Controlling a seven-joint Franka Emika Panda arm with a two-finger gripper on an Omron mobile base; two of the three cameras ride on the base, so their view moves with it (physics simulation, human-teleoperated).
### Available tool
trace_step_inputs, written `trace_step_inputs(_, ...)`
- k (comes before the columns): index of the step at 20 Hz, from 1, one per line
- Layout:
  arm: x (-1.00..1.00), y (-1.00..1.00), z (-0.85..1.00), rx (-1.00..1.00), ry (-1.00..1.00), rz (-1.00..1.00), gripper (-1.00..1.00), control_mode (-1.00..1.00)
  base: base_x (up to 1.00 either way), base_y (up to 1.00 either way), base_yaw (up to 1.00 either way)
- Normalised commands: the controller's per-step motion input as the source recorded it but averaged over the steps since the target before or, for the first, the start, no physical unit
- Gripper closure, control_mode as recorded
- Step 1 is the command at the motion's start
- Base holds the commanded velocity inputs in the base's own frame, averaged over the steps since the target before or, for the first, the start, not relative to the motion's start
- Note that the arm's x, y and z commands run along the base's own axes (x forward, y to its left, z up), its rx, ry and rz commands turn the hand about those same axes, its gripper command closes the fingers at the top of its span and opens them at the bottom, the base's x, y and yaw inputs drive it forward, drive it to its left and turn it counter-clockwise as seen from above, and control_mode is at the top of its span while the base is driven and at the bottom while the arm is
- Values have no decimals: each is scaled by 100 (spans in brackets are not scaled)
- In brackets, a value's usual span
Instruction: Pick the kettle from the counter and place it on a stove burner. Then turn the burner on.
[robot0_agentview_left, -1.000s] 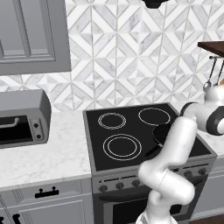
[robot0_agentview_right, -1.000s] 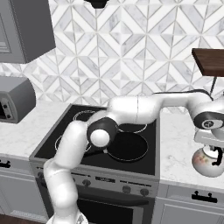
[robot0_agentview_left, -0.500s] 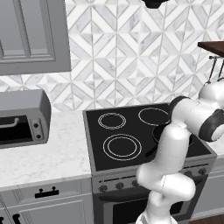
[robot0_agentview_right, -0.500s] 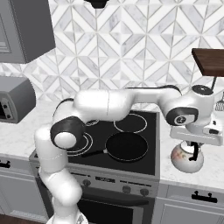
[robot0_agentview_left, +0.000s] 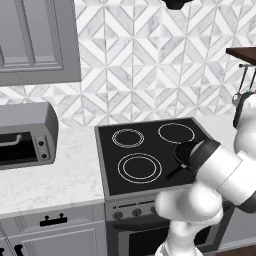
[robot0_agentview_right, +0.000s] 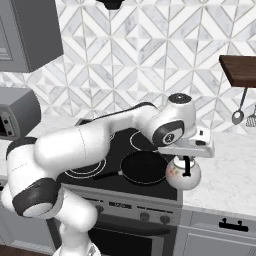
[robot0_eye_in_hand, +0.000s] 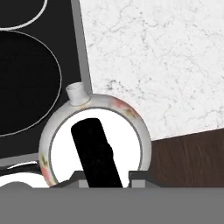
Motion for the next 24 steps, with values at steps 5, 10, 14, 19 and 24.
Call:
trace_step_inputs(5, 11, 94, 10, 0, -1, 17, 100, -100, 0, 0, 0)
trace_step_inputs(10, 21, 77, 39, 0, -2, 13, 100, -100, 0, 0, 0)
trace_step_inputs(14, 20, 63, 58, 0, -2, 2, 100, -100, 0, 0, 0)
trace_step_inputs(19, 6, 36, 21, 0, -8, 0, 100, -100, 0, 0, 0)
trace_step_inputs(24, 9, 7, 0, 8, -5, 0, 100, -100, 0, 0, 0)
